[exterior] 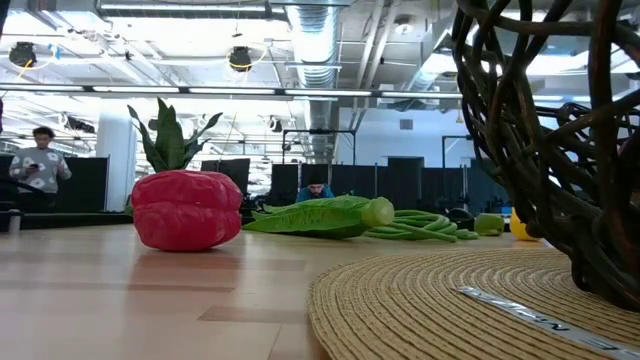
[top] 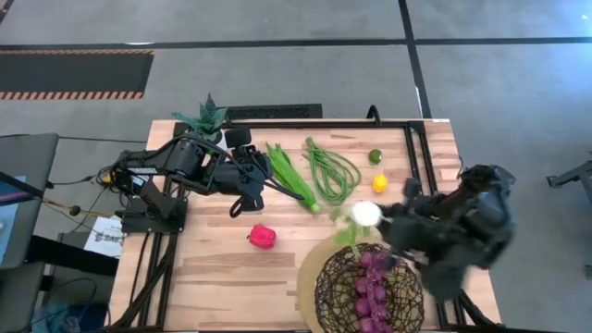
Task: Build produce basket
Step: Put the green celery into the black basket
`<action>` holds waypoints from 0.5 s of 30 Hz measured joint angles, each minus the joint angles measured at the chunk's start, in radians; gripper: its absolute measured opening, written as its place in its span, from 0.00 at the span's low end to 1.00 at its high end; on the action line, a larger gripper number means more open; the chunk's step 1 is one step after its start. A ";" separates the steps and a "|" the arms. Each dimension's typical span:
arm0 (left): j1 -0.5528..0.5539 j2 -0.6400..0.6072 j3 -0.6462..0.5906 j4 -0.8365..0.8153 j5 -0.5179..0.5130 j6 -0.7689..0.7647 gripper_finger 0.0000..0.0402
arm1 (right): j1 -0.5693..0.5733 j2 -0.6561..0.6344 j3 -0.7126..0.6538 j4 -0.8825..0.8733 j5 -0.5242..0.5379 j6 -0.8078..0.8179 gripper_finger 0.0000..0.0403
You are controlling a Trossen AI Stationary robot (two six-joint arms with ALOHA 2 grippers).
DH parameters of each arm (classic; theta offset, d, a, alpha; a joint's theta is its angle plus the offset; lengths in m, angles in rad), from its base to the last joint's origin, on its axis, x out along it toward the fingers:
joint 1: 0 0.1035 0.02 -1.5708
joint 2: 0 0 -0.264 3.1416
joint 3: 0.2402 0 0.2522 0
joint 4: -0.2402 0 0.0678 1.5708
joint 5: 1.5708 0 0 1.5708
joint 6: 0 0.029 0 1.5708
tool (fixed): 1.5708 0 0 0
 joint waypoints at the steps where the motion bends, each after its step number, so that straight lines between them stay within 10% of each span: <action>1: 0.000 0.000 0.000 0.000 0.000 0.000 0.40 | 0.030 0.000 0.026 0.028 -0.005 0.000 0.08; 15: 0.000 0.000 0.000 -0.001 0.000 0.012 0.40 | 0.384 0.049 0.068 0.197 0.091 0.242 0.08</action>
